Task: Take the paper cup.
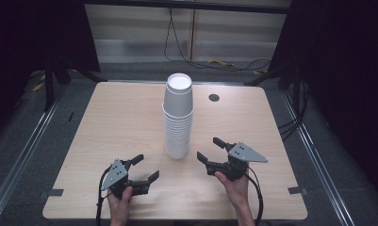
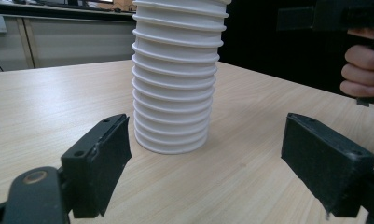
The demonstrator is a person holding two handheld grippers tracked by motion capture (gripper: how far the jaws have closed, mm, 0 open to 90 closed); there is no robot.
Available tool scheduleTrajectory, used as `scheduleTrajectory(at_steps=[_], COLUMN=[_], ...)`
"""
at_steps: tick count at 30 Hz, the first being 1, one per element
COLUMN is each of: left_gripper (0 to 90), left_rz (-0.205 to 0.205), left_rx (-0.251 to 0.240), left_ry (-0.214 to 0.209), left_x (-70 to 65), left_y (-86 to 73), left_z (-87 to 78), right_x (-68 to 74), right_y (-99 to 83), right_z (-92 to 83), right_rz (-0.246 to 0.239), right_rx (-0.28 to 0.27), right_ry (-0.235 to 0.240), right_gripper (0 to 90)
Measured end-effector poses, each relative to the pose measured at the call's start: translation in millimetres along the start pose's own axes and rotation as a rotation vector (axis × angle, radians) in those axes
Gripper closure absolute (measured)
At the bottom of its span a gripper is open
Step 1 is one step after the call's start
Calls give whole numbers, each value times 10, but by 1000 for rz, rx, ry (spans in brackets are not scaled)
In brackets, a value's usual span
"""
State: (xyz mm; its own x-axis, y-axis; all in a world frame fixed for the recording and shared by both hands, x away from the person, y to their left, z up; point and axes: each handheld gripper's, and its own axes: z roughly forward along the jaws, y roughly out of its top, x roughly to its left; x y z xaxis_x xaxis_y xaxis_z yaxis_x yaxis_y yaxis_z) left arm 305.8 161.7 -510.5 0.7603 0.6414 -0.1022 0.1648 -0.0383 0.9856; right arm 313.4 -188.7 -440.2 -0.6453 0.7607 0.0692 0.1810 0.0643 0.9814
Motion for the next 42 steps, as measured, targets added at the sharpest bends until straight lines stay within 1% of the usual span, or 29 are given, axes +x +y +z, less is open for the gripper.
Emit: scheduleTrajectory(at_steps=[1, 2, 4, 6, 7, 8, 9, 14, 15, 16, 18, 19, 21, 23, 25, 26, 27, 28, 29, 30, 31, 32, 33, 34, 35, 36, 38, 40, 42], left_gripper=[155, 155, 155, 155, 155, 155, 155, 155, 155, 155, 155, 155, 155, 155, 155, 155, 155, 155, 156, 155, 155, 155, 155, 155, 155, 155, 155, 155, 155], left_rz=[2, -5, -6, -7, -10, -10, -13, -15, -15, -14, -15, -14, -18, -11, -13, -18, -1, -7, -10, -7, -7, -13, -13, -5, -5, -10, -16, -13, -21], left_rx=[0, -9, -9, -9, -11, -11, -13, -14, -14, -16, -13, -10, -12, -10, -12, -12, -8, -2, -4, -1, -1, -3, -3, 4, 4, 2, -1, 3, 4], left_ry=[-2, -3, -8, -7, -14, -14, -19, -25, -25, -25, -21, -24, -23, -23, -27, -42, -53, -55, -54, -54, -54, -55, -55, -56, -56, -52, -49, -53, -51], left_x=[2, -4, -8, -9, 1, 1, 2, 1, 1, 3, 0, 4, 3, 2, 0, -1, 12, 4, -2, 0, 0, -3, -3, 3, 3, 2, 0, 10, 10], left_y=[0, -2, -3, -2, -3, -3, -3, -4, -4, -4, -4, -4, -4, -4, -4, -5, -1, 0, -1, 1, 1, -1, -1, 1, 1, 0, 0, 2, 1], left_z=[-1, 1, -2, 0, -1, -1, 0, -1, -1, 0, -2, -4, -2, -3, -2, 2, 2, 6, 10, 9, 9, 12, 12, 8, 8, 8, 10, 12, 12], right_x=[3, 7, 7, 4, 1, 1, -13, -20, -20, -22, -23, -35, -51, -62, -71, -80, -96, -103, -113, -118, -118, -132, -132, -155, -155, -178, -188, -210, -206], right_y=[28, 56, 111, 169, 201, 201, 300, 487, 487, 560, 600, 641, 718, 779, 810, 837, 911, 937, 970, 1002, 1002, 1064, 1064, 1126, 1126, 1207, 1236, 1342, 1403], right_z=[3, 12, 29, 47, 54, 54, 87, 120, 120, 135, 142, 149, 168, 182, 189, 201, 230, 236, 247, 257, 257, 264, 264, 261, 261, 262, 265, 295, 342], right_rz=[-5, -12, -3, -2, 0, 0, -11, -39, -39, -49, -46, -34, -23, -28, -30, -24, -30, -37, -35, -39, -39, -62, -62, -67, -67, -70, -75, -78, -84], right_rx=[0, 0, 6, 5, 1, 1, -3, -6, -6, -8, -13, -8, 2, 9, 13, 11, 28, 33, 36, 43, 43, 62, 62, 57, 57, 51, 45, 49, 47], right_ry=[-7, -10, 11, 16, 19, 19, 36, 51, 51, 65, 75, 106, 142, 151, 153, 161, 183, 183, 196, 209, 209, 222, 222, 225, 225, 234, 233, 249, 255], right_gripper=[184, 177, 176, 160, 160, 160, 140, 155, 155, 152, 148, 142, 135, 135, 135, 135, 135, 135, 137, 143, 143, 166, 166, 165, 165, 169, 171, 197, 196])
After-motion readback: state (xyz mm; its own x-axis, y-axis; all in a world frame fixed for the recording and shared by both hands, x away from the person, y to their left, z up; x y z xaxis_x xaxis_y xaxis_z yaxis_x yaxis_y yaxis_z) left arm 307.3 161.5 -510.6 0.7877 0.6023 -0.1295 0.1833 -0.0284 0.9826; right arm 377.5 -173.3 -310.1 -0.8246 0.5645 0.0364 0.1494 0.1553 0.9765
